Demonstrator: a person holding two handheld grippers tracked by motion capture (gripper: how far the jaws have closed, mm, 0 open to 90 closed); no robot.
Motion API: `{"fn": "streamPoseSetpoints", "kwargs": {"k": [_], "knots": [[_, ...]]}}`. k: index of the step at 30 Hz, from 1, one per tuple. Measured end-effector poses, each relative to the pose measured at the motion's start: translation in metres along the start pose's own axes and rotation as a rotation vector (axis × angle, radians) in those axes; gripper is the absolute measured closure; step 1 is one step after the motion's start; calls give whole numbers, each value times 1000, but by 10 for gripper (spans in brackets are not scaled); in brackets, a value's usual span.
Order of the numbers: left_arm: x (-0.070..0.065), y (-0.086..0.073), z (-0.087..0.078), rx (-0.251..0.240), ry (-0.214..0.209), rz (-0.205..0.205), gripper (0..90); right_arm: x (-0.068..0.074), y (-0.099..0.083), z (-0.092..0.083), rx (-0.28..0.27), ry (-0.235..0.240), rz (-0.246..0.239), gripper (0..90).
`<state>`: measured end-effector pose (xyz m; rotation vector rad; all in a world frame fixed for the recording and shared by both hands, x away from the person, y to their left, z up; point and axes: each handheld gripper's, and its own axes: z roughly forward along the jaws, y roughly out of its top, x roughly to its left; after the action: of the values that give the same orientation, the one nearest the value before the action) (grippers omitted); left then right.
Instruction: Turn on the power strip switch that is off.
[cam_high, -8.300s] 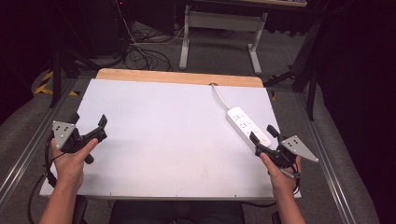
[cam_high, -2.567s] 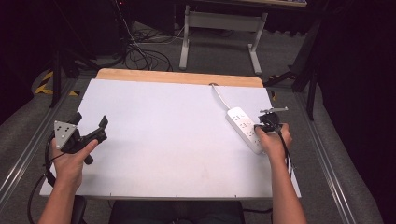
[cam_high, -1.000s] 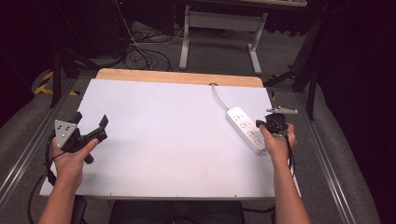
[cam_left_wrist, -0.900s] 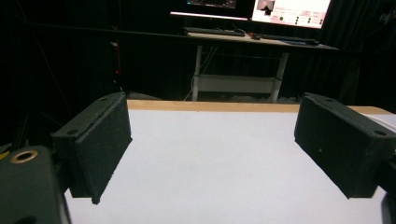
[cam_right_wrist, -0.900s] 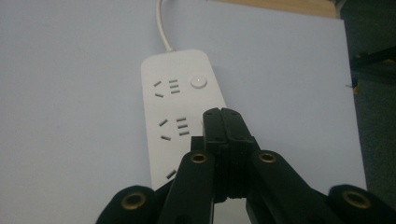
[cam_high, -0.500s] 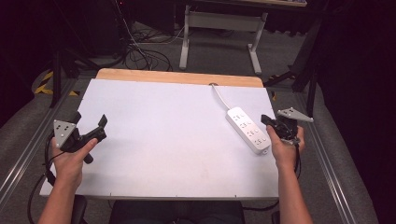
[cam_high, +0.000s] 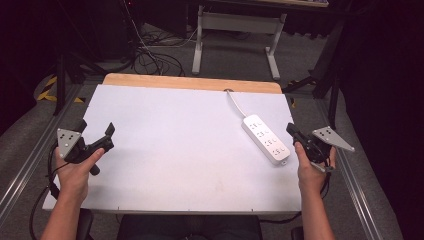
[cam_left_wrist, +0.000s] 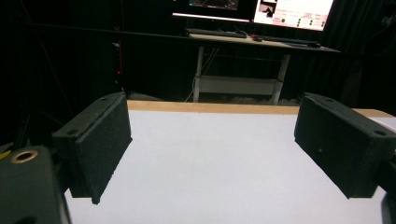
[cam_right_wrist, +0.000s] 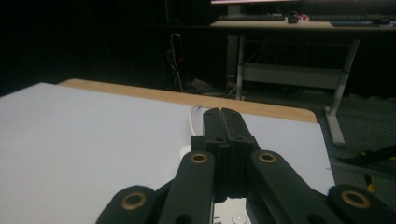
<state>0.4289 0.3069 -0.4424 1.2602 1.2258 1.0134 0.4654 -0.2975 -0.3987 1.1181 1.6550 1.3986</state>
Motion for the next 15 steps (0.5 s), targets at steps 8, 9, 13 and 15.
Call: {"fn": "streamPoseSetpoints", "kwargs": {"k": [8,9,13,15], "knots": [[0,0,0,-2,-1,-5,116,8,-1,-18,-86,35,-4,900],[0,0,0,-2,-1,-5,116,9,-2,-19,-93,39,-10,899],[0,0,0,-3,-1,-7,116,9,-6,-22,-114,45,-19,897],[0,0,0,-3,-1,-6,116,9,-7,-23,-126,35,-20,897]]}}
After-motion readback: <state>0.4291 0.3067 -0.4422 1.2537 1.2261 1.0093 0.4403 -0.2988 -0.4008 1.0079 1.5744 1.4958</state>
